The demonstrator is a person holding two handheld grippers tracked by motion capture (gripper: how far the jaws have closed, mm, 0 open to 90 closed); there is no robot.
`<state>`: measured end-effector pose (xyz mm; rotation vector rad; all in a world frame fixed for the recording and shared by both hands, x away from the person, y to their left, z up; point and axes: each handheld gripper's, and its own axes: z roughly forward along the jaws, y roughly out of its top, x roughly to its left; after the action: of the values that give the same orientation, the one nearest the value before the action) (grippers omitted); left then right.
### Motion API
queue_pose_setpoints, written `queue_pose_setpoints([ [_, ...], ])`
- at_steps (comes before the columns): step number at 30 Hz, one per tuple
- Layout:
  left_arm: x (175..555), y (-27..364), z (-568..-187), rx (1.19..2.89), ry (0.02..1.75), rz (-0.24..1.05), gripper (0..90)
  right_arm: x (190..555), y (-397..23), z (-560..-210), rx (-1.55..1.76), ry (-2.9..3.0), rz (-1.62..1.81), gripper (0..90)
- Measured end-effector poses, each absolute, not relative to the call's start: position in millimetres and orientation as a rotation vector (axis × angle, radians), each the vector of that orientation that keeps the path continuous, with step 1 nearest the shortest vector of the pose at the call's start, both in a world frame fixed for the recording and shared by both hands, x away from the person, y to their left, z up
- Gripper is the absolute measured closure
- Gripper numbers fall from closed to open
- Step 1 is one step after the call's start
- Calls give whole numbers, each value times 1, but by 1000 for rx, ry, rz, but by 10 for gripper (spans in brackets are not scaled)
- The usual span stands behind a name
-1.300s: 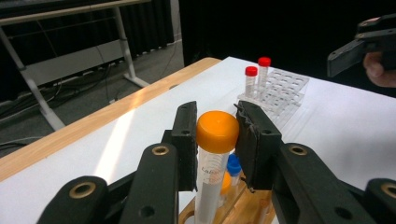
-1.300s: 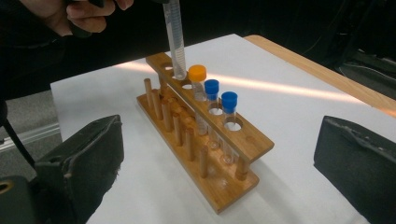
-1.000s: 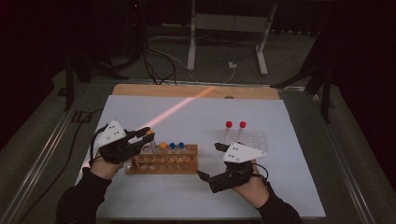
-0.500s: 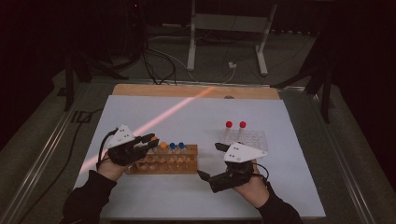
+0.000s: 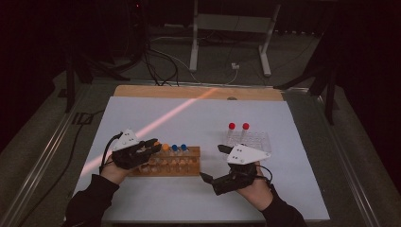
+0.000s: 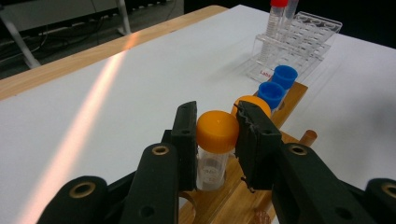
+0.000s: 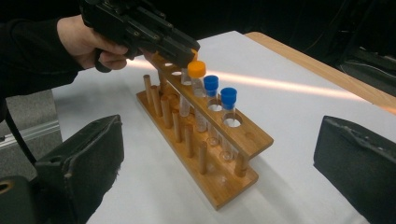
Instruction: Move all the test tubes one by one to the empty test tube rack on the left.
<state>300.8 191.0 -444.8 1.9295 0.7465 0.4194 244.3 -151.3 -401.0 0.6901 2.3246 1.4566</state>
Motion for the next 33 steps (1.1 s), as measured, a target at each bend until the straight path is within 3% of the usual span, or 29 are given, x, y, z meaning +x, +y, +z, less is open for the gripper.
queue_pose_setpoints([
  [17,299,194,-447,1926,748,382,696,244,-154,-399,698,2319,1453,19],
  [24,293,199,-432,1854,698,380,397,246,-160,-396,703,2296,1454,19],
  [33,280,193,-412,1782,609,307,121,257,-178,-388,756,2223,1456,19],
])
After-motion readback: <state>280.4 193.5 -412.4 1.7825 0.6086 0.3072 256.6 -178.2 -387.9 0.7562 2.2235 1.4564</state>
